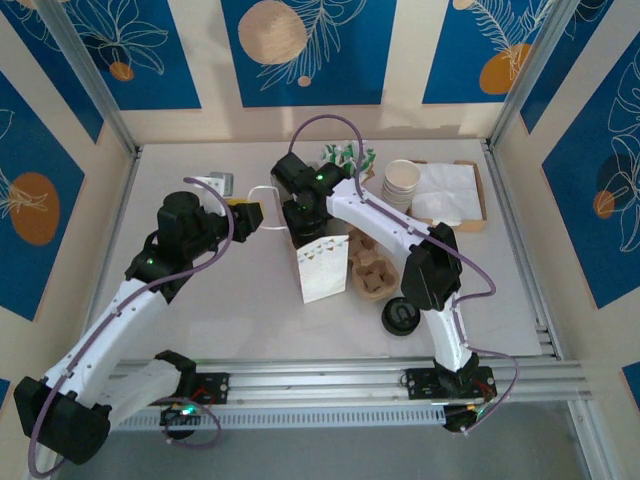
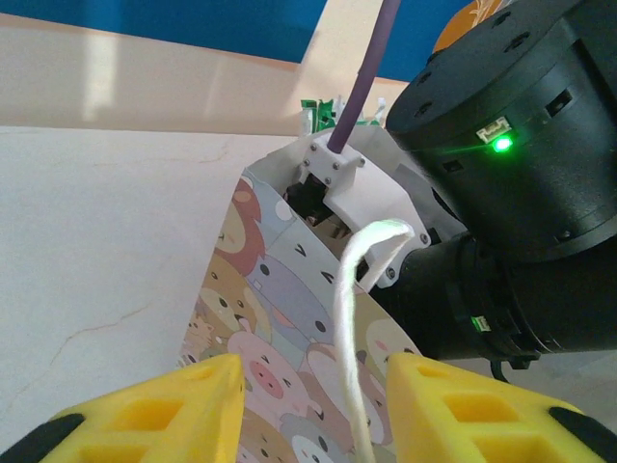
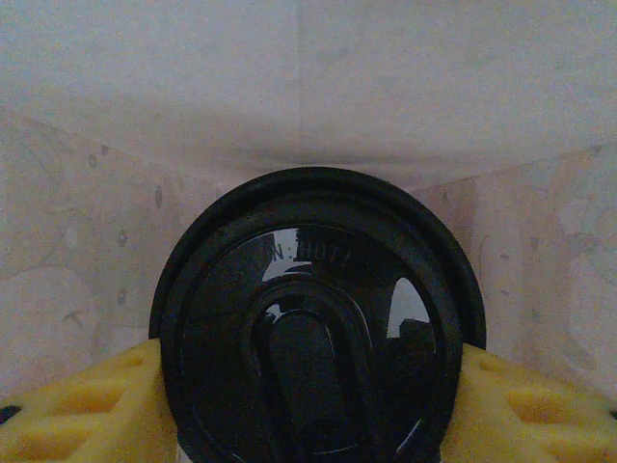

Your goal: Pack the takeout coffee

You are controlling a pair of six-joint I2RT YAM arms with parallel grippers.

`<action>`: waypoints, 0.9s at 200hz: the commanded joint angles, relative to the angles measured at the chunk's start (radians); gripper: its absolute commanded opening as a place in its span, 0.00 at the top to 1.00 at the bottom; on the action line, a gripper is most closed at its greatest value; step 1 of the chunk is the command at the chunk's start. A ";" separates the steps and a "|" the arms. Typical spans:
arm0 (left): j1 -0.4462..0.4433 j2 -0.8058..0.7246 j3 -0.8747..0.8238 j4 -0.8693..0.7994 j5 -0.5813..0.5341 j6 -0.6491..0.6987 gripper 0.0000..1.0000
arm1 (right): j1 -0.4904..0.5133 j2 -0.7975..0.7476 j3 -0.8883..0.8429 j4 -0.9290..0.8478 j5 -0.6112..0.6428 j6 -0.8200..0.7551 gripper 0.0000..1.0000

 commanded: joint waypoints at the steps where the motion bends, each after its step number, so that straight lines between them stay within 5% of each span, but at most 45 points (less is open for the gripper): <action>1: -0.012 0.003 -0.003 0.006 -0.011 0.012 0.57 | 0.008 -0.019 0.041 -0.050 -0.015 0.020 0.51; 180: -0.031 0.008 0.000 -0.005 -0.028 0.026 0.57 | 0.006 0.032 -0.093 -0.068 -0.076 0.098 0.51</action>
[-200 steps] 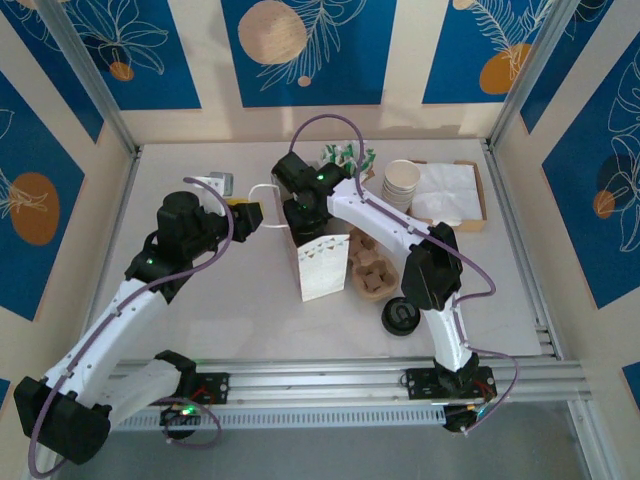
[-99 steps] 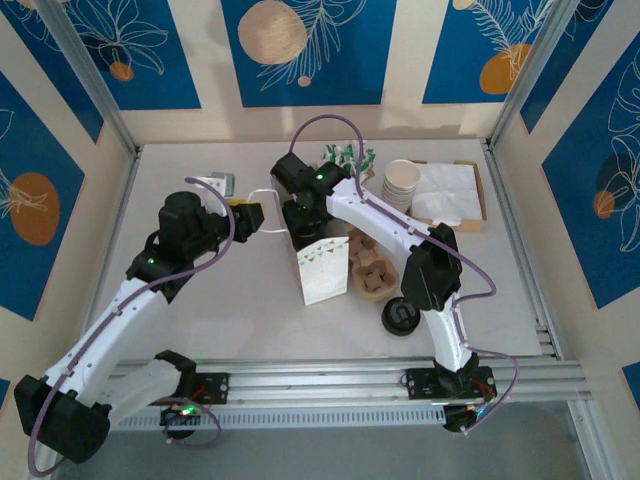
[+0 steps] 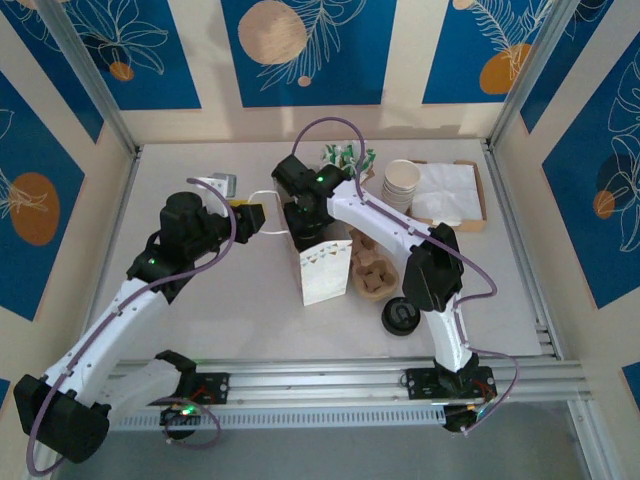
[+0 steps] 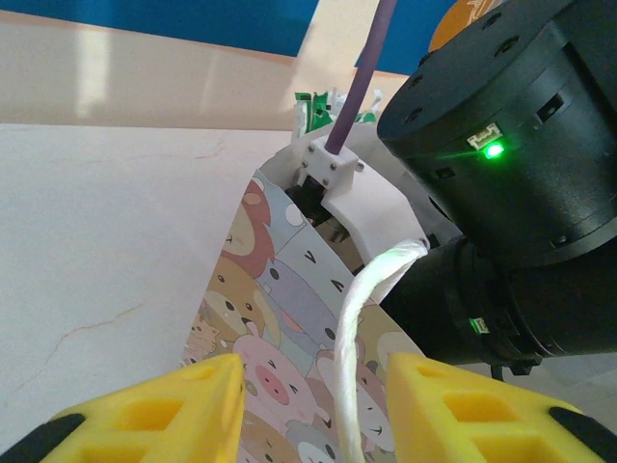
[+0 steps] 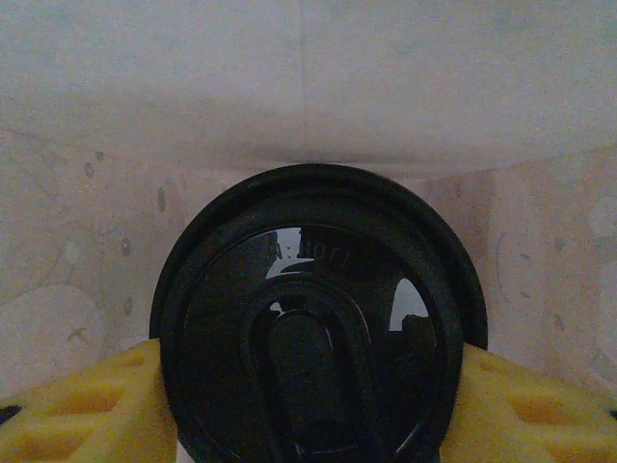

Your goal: Pack the takeout coffee

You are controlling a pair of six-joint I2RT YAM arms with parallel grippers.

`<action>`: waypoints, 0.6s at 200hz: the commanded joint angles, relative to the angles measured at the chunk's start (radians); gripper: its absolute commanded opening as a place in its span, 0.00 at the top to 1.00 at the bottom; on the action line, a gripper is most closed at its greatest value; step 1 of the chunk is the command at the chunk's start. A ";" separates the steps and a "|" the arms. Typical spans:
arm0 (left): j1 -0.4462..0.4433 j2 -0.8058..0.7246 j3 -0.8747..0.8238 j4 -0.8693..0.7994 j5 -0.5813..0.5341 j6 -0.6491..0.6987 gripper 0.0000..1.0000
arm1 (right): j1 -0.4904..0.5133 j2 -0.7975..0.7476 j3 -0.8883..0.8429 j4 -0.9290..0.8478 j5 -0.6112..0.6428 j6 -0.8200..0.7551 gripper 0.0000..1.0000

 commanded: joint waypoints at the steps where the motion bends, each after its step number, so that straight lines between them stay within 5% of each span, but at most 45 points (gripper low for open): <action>1: -0.013 0.003 0.000 -0.002 -0.017 0.019 0.57 | 0.004 0.042 -0.058 -0.076 -0.052 0.037 0.51; 120: -0.019 0.010 0.000 -0.004 -0.023 0.025 0.57 | 0.022 0.065 -0.213 -0.039 -0.065 0.083 0.51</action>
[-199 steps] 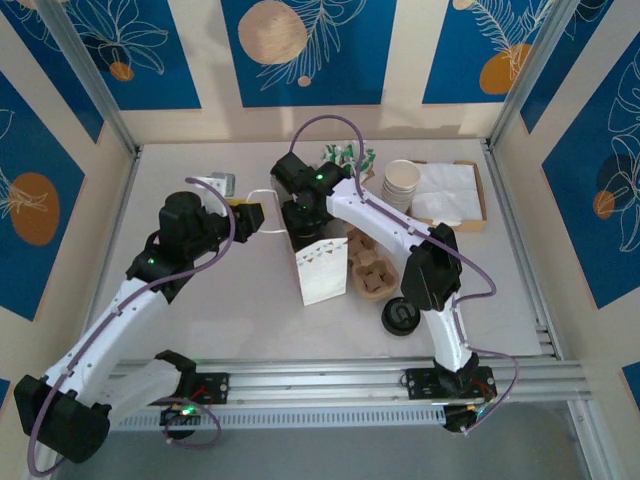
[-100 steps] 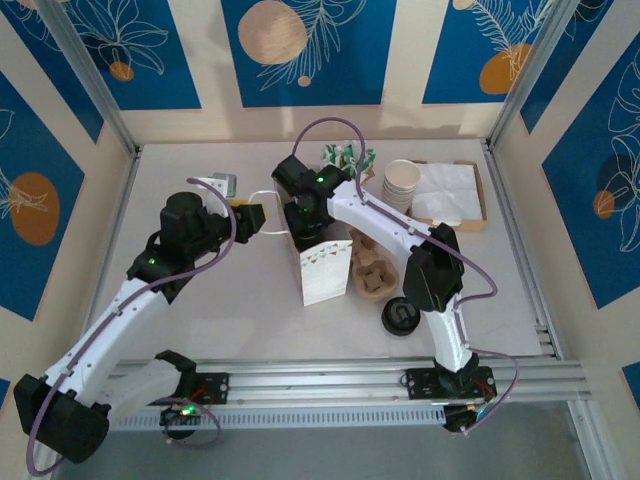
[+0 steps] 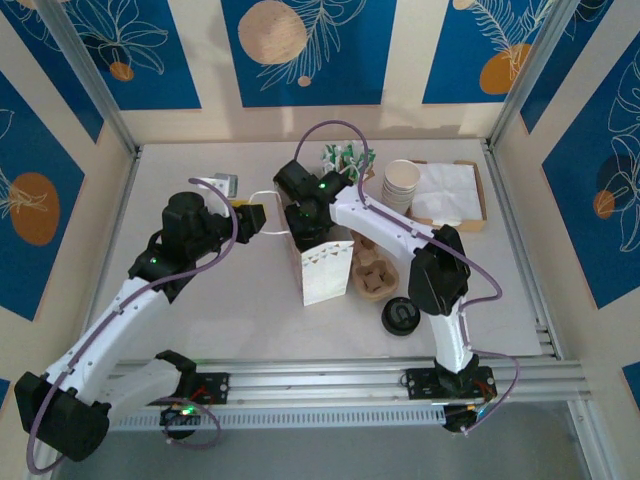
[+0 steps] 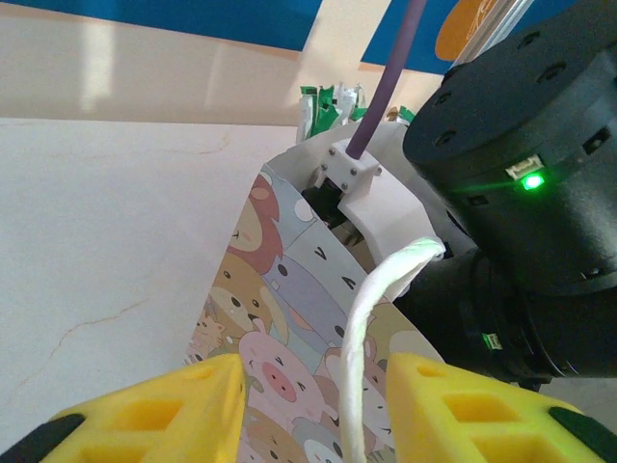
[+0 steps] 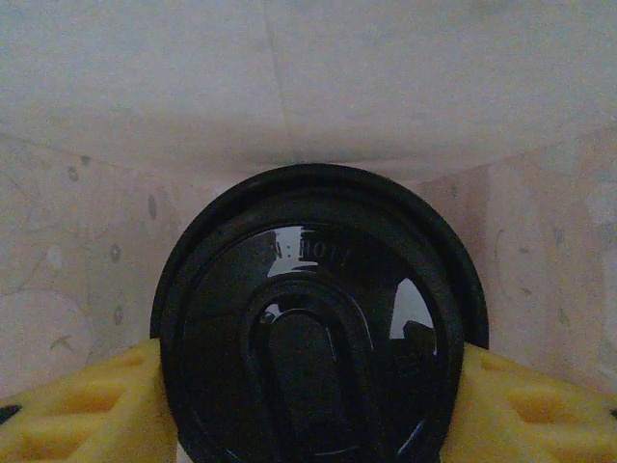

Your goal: Pack the takeout coffee

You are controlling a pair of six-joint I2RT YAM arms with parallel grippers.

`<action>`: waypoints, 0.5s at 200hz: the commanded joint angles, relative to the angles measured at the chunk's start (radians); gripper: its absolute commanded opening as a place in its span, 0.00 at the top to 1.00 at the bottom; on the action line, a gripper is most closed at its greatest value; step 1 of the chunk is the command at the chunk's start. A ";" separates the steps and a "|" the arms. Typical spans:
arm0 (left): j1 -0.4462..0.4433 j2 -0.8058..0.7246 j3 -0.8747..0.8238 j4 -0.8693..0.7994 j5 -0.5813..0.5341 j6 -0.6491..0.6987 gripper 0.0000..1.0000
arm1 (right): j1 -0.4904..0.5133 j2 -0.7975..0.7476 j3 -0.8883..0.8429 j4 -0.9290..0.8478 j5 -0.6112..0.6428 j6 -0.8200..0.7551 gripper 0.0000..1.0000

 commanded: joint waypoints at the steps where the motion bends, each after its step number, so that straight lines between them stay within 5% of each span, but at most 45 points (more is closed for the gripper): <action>1: -0.013 0.000 0.000 0.000 -0.011 0.025 0.57 | 0.012 0.111 -0.102 -0.128 -0.095 0.050 0.51; 100: -0.017 -0.004 0.001 -0.004 -0.016 0.028 0.57 | 0.027 0.084 -0.082 -0.125 -0.083 0.059 0.50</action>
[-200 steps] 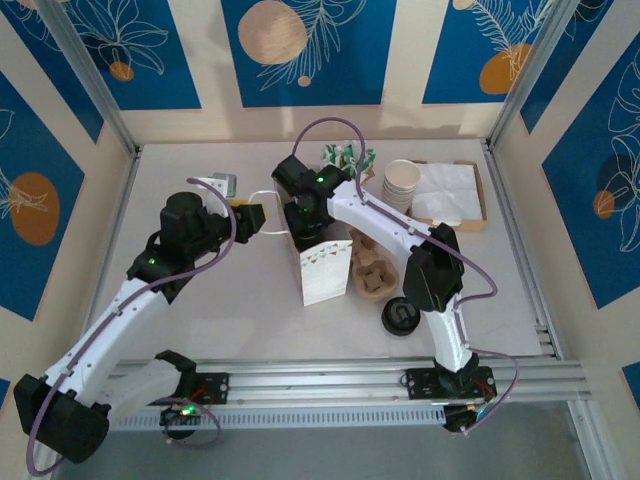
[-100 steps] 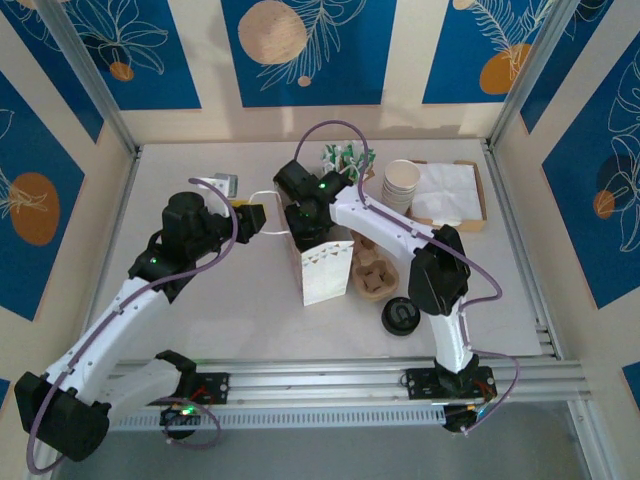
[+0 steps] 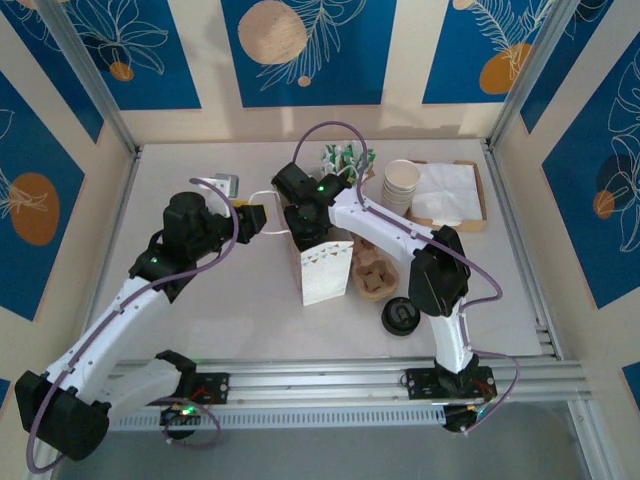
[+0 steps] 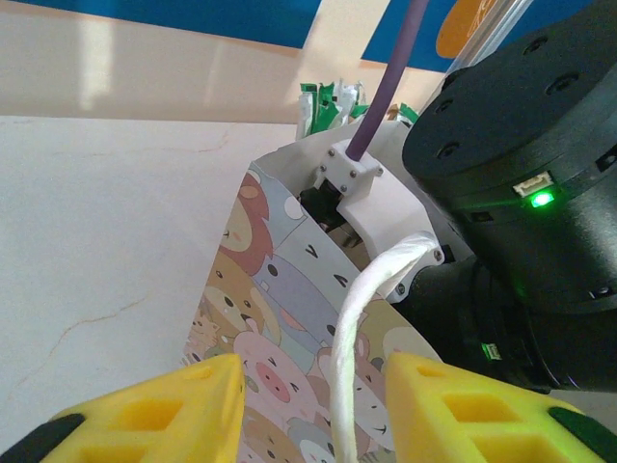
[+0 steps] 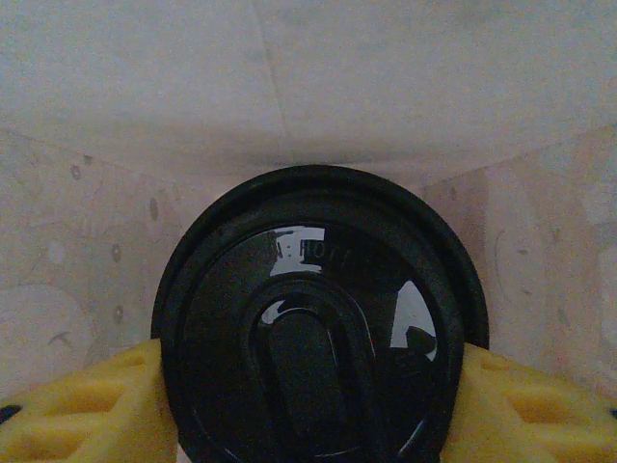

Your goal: Pack the takeout coffee

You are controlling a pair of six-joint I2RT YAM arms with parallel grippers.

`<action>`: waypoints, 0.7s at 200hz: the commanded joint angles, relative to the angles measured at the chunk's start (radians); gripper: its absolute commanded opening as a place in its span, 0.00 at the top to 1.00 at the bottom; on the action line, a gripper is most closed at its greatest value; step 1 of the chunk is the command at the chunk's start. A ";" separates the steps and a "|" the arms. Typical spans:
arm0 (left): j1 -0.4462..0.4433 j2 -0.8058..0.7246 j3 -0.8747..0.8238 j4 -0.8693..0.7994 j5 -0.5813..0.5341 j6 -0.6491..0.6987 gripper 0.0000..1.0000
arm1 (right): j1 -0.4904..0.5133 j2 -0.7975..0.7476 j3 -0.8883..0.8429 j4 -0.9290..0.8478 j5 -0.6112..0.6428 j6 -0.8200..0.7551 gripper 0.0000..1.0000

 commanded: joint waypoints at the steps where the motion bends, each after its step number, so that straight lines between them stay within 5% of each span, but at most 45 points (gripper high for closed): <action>1: -0.014 -0.007 0.001 -0.002 -0.012 0.028 0.57 | 0.015 0.087 -0.072 -0.140 -0.106 0.046 0.50; 140: -0.022 -0.010 0.003 -0.006 -0.022 0.036 0.57 | 0.021 0.007 -0.027 -0.136 -0.081 0.047 0.43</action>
